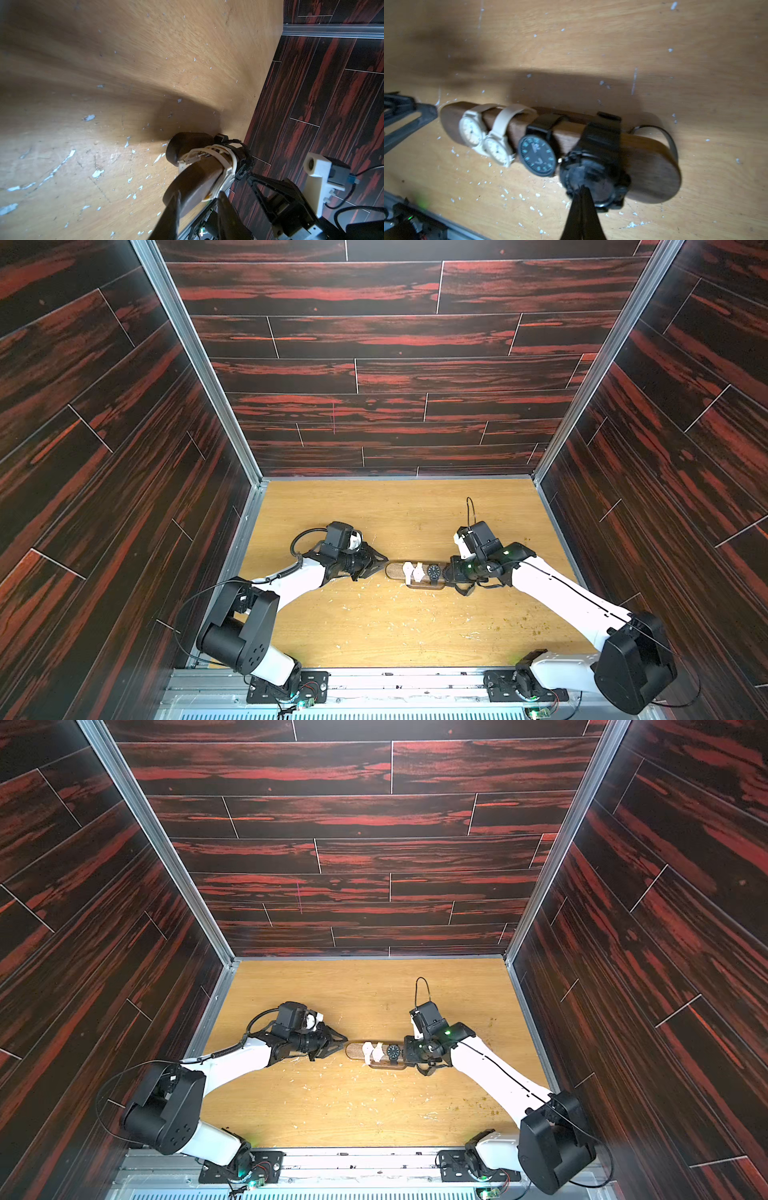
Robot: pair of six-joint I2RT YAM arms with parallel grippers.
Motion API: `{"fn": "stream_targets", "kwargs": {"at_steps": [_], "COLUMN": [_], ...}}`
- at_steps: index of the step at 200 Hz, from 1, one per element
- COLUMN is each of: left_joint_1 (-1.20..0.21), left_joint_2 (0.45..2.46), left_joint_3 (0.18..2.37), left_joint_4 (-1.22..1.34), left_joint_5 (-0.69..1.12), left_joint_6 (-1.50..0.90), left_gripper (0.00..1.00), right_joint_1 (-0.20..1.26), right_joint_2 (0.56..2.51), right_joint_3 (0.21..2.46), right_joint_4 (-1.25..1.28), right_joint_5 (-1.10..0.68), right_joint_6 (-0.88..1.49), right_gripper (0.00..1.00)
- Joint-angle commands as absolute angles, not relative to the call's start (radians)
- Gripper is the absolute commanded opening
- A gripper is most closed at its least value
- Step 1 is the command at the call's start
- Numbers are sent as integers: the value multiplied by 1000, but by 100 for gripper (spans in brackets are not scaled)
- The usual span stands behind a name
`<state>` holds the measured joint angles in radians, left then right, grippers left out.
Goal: Place watch on stand
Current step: Adjust the watch on the stand.
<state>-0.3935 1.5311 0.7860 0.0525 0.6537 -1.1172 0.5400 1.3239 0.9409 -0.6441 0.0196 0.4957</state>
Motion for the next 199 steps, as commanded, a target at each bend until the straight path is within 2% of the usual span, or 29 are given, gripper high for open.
{"fn": "stream_targets", "kwargs": {"at_steps": [1, 81, 132, 199], "left_joint_1": [-389, -388, -388, -380], "left_joint_2": [1533, 1538, 1499, 1444], "left_joint_3": [801, 815, 881, 989], "left_joint_4": [43, 39, -71, -255], "left_joint_5": [657, 662, 641, 579], "left_joint_6": [-1108, -1103, -1026, -893], "left_gripper": [32, 32, 32, 31], "right_joint_1": [521, 516, 509, 376], "right_joint_2": [1339, 1336, 1267, 1220], "right_joint_3": [932, 919, 1028, 1002], "right_joint_4": [-637, -619, -712, -731], "right_joint_5": [30, 5, 69, 81], "right_joint_6": [508, 502, 460, 444], "right_gripper": [0, 0, 0, 0]}}
